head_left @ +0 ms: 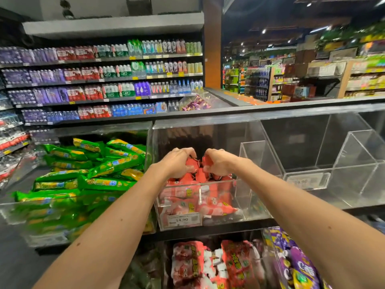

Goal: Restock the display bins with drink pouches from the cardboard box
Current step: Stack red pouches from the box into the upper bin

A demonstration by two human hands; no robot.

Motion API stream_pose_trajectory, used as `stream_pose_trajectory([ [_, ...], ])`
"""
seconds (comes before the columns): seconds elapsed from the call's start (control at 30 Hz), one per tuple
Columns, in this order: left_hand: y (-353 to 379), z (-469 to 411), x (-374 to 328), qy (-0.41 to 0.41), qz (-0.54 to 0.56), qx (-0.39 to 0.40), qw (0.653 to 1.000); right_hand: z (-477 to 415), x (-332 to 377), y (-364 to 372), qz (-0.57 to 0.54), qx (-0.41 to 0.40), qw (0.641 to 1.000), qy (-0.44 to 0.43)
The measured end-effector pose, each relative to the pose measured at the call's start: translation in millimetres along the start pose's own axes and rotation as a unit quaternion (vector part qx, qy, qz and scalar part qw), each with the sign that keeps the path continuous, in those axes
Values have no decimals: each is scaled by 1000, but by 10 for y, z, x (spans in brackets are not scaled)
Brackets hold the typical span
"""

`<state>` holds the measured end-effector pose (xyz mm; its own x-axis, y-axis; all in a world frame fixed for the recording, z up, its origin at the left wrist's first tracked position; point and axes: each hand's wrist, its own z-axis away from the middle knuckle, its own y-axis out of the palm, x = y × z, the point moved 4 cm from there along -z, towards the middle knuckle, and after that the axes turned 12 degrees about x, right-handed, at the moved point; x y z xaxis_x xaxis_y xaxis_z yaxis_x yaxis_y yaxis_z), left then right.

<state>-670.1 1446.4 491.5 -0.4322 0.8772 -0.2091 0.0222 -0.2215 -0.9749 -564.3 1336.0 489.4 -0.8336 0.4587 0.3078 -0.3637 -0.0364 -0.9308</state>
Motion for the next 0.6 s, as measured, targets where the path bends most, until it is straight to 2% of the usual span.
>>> stream_pose_trajectory([
  [0.2, 21, 23, 2, 13, 23, -9, 1000, -4, -32, 51, -12, 6, 1000, 19],
  [0.3, -87, 208, -95, 41, 68, -60, 995, 191, 25, -29, -36, -68, 997, 5],
  [0.47, -405, 790, -394, 83, 164, -178, 967, 898, 170, -130, -91, -222, 966, -92],
  [0.6, -366, 1433, -771, 101, 153, -245, 952, 1676, 78, 63, -120, -267, 942, -163],
])
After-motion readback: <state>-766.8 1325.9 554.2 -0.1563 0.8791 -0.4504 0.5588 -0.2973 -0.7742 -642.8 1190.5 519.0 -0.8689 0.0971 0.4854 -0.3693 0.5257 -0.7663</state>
